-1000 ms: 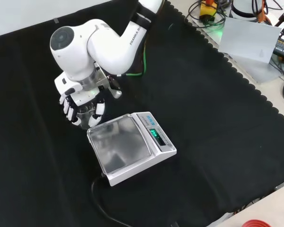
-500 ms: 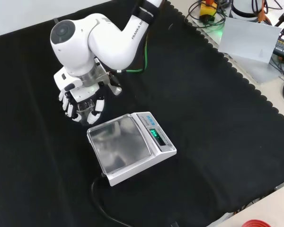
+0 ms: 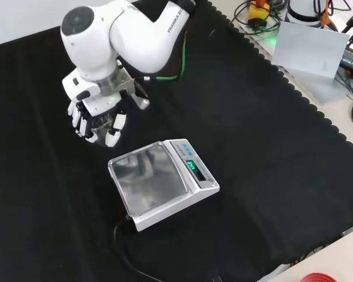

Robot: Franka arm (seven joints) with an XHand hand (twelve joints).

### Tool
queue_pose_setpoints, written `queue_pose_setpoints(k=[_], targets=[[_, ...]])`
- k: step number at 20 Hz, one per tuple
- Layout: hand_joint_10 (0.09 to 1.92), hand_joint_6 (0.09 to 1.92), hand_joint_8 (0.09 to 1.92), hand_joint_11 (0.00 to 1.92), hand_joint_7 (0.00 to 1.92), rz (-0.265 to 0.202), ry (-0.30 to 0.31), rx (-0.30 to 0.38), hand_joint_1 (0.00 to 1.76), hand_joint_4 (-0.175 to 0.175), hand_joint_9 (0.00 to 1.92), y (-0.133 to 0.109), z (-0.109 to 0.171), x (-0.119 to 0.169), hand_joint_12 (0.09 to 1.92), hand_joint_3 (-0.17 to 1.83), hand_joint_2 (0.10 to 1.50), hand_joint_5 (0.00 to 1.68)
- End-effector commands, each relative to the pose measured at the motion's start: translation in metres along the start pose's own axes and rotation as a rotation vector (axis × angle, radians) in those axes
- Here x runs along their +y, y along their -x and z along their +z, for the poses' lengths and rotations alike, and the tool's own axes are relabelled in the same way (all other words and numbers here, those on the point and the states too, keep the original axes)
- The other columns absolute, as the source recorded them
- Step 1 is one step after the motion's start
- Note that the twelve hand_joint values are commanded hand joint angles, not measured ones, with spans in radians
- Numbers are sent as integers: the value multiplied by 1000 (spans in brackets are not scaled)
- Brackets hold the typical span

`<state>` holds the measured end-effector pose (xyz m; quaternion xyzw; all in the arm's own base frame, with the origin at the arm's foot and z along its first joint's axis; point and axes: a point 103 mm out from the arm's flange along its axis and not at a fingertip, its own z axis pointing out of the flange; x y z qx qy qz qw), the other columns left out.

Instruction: Pick up the beaker.

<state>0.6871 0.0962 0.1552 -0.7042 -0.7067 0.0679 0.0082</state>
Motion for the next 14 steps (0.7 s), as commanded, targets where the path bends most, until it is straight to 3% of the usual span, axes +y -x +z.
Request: queue_pose_setpoints(k=[1, 8, 14], targets=[[531, 687, 718, 852, 954, -17, 32, -11, 1086, 175, 1077, -3, -31, -10, 1194, 63, 984, 1173], [527, 665, 710, 874, 968, -46, 83, 2, 1089, 175, 1092, -15, -76, -24, 1181, 49, 986, 1185], [528, 661, 710, 879, 974, -98, 101, -10, 1089, 175, 1101, -55, -92, -46, 1180, 46, 986, 1188]])
